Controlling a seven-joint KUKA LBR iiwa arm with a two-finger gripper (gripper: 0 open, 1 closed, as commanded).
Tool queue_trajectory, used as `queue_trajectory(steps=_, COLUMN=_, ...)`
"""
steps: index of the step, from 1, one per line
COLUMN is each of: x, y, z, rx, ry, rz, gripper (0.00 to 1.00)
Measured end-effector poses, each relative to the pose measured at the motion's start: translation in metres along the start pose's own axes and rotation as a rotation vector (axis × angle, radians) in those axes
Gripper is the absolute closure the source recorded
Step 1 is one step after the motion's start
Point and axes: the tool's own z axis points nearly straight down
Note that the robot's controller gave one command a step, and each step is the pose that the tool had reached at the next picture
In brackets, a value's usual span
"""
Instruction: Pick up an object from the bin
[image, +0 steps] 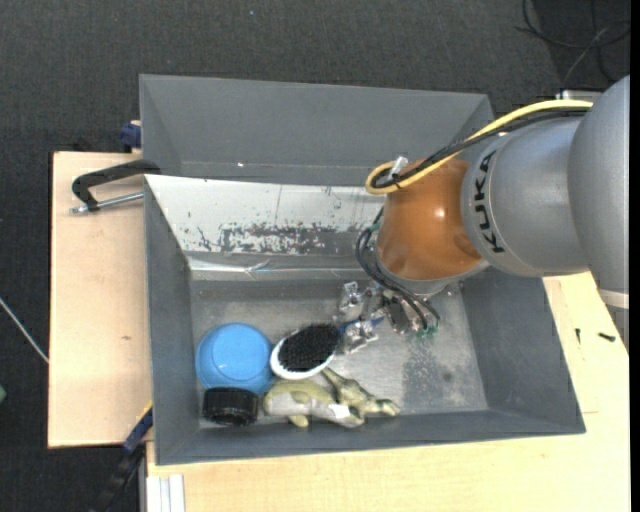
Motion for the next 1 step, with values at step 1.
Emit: queue_trajectory(steps=1, x=0.0180, y=0.0123, z=-0.1686, rx=-0.001, ry=0.004, rz=0.014, gripper=1.00)
